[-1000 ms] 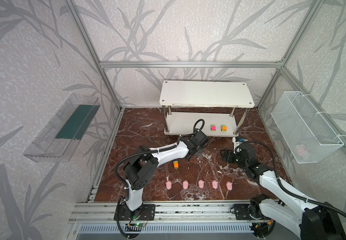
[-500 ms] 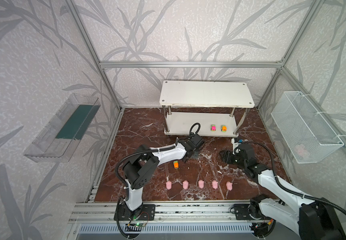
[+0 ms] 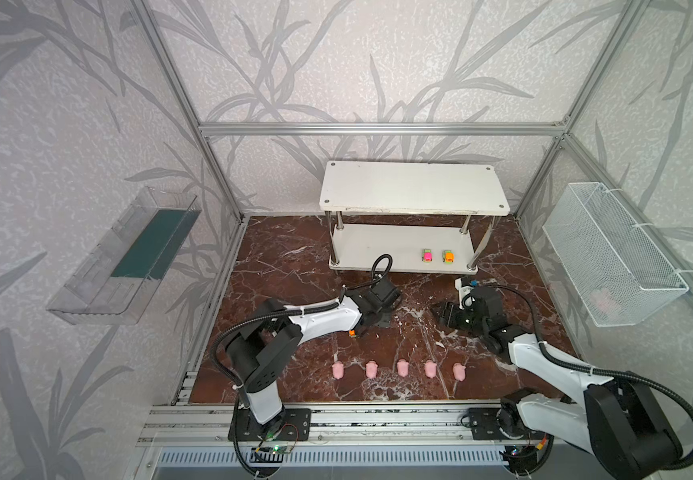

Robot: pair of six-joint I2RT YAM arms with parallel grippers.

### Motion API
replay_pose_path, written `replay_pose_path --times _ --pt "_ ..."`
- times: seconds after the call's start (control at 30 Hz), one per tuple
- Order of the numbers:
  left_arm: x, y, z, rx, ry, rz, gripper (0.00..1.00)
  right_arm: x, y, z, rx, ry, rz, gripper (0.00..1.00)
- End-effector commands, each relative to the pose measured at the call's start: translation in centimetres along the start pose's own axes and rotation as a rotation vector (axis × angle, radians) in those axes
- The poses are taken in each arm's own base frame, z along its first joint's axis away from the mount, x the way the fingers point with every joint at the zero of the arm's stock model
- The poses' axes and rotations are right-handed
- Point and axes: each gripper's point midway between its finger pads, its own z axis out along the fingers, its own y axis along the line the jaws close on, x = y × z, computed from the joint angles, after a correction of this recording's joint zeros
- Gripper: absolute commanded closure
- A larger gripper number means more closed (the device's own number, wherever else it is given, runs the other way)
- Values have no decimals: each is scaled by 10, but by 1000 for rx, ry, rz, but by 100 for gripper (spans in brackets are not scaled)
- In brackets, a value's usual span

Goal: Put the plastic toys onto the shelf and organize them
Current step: 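Lift the truck with the left gripper while the right gripper approaches it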

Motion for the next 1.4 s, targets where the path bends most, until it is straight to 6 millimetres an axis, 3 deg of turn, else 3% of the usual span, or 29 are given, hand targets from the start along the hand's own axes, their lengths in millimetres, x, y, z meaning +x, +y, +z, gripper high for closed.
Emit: replay_pose_path --times 0.0,0.23,0.4,0.83,1.37 --pt "-23 -7 -14 20 -85 -7 73 4 19 3 -67 7 -12 31" --pt "-63 -34 -38 97 -164 12 72 23 70 4 -201 52 -43 31" --pt "-75 -46 -51 162 -201 4 72 41 85 12 -223 89 -60 31" --pt "-64 -48 -81 266 -191 -59 72 33 106 49 -303 100 7 33" --pt "-61 -45 -80 258 -195 -56 72 27 125 50 -370 113 31 34"
